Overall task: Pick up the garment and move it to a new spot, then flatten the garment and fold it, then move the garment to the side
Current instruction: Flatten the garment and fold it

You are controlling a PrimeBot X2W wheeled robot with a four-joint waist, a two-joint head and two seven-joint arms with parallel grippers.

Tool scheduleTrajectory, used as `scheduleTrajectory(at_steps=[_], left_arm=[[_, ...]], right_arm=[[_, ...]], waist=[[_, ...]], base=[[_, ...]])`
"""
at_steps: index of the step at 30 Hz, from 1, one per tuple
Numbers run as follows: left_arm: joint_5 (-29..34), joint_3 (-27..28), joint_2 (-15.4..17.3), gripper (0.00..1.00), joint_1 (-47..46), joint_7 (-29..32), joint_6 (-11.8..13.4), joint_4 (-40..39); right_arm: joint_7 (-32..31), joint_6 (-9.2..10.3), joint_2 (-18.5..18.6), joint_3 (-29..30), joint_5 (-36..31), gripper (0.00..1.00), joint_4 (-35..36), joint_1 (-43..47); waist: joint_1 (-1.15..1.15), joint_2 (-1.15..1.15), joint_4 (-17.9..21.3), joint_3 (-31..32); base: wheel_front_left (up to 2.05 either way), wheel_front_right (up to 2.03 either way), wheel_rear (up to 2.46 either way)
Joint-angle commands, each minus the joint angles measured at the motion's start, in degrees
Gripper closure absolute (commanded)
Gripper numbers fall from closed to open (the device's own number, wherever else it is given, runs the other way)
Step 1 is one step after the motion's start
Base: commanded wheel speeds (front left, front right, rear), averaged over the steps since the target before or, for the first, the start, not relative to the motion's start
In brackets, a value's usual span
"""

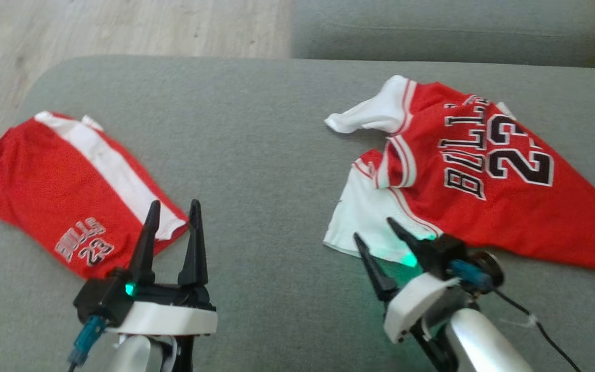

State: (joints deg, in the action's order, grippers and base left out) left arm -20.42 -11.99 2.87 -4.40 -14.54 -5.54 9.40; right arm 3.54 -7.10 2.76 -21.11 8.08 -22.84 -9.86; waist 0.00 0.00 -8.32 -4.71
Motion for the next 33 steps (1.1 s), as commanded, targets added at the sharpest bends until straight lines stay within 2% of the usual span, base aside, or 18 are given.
scheduleTrajectory(at_steps=[1,8,16,17,18,24,33], left_arm=[[-0.57,1.08,0.01,0.00,-2.95,-0.46,0.08,-1.36],[-1.29,0.25,0.01,0.00,-3.63,-0.46,0.24,-0.99],[-1.91,-0.54,0.01,0.00,-3.91,-0.46,0.53,-0.81],[-1.92,-0.60,0.01,0.00,-3.91,-0.46,0.54,-0.79],[-1.92,-0.65,0.01,0.00,-3.91,-0.46,0.55,-0.76],[-1.64,-0.59,0.01,0.00,-4.09,-0.46,0.54,-0.28],[-0.91,-0.18,0.01,0.00,-3.39,-0.46,0.69,-0.09]], right_arm=[[-1.36,-0.39,0.11,-3.16,0.45,0.00,-0.27,-3.37],[-7.73,-0.39,0.11,-6.21,0.61,0.00,-8.83,-7.68],[-6.59,-0.39,0.11,-6.53,-0.21,0.00,-15.42,-11.44],[-6.42,-0.39,0.11,-6.60,0.05,0.18,-16.05,-11.69],[-6.39,-0.39,0.11,-6.99,0.18,1.00,-16.69,-11.97],[-3.23,-0.39,0.11,-11.18,4.51,1.00,-16.53,-12.96],[3.10,-0.39,0.11,-28.37,18.07,1.00,-6.11,-14.32]], waist=[[0.00,0.00,-2.07,-1.17],[0.00,0.00,-5.22,-2.23],[0.00,0.00,-7.51,-3.14],[0.00,0.00,-7.64,-3.18],[0.00,0.00,-7.76,-3.19],[0.00,0.00,-7.89,-2.52],[0.00,0.00,-6.65,-0.04]], base=[[0.00,0.00,0.00],[0.00,0.00,0.00],[0.00,0.00,0.00],[0.00,0.00,0.00],[0.00,0.00,0.00],[0.00,0.00,0.00],[0.00,0.00,0.00]])
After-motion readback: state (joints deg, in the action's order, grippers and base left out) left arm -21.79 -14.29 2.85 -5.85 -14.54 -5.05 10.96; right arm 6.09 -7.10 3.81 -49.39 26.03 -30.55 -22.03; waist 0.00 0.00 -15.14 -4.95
